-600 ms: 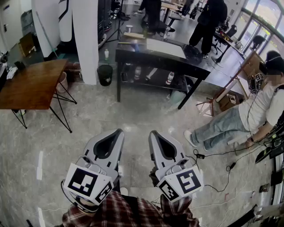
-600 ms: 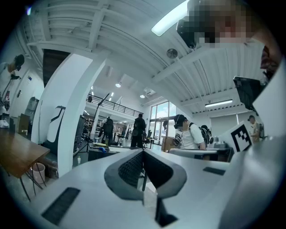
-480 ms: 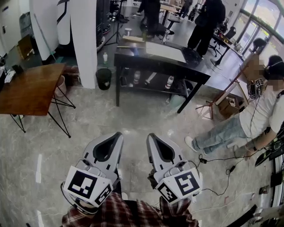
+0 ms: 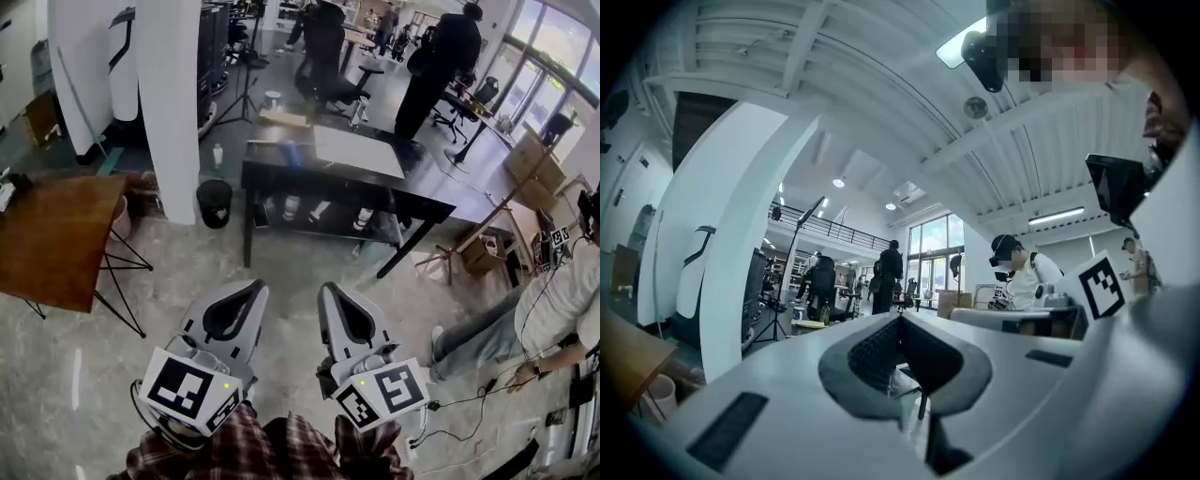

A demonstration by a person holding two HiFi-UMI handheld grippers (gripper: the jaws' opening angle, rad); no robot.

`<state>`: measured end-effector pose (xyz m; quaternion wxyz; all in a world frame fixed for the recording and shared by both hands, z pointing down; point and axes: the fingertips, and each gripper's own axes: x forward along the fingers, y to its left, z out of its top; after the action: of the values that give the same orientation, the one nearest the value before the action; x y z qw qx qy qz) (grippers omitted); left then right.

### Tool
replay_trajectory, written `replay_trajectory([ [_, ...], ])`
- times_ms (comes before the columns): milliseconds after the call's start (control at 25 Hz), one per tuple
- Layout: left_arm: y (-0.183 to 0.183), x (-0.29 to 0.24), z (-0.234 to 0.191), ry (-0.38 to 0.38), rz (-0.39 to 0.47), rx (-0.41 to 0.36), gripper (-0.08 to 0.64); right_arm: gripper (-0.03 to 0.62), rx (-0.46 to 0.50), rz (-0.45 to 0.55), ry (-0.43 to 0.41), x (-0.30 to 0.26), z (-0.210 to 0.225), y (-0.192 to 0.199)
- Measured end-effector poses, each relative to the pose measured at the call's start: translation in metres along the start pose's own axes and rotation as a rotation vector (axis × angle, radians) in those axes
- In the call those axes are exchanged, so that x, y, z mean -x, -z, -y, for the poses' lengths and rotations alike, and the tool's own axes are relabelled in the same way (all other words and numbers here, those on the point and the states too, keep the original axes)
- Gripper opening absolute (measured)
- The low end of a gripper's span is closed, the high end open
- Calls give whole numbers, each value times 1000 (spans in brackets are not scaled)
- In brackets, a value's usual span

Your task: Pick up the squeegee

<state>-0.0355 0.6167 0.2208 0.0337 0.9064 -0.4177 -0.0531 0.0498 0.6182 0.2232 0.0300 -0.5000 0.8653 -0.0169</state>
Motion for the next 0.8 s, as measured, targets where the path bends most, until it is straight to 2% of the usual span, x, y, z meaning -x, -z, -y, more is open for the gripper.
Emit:
replay_trajectory([
  [400, 25, -93, -92, 25, -54, 35, 9, 11, -23, -50, 80, -105, 73, 25],
  [640, 37, -181, -155, 4, -63, 52, 9, 11, -26, -63, 73, -191, 138, 33],
  [800, 30, -252, -193, -19, -47, 48, 9, 11, -14, -53, 46, -254, 192, 22],
])
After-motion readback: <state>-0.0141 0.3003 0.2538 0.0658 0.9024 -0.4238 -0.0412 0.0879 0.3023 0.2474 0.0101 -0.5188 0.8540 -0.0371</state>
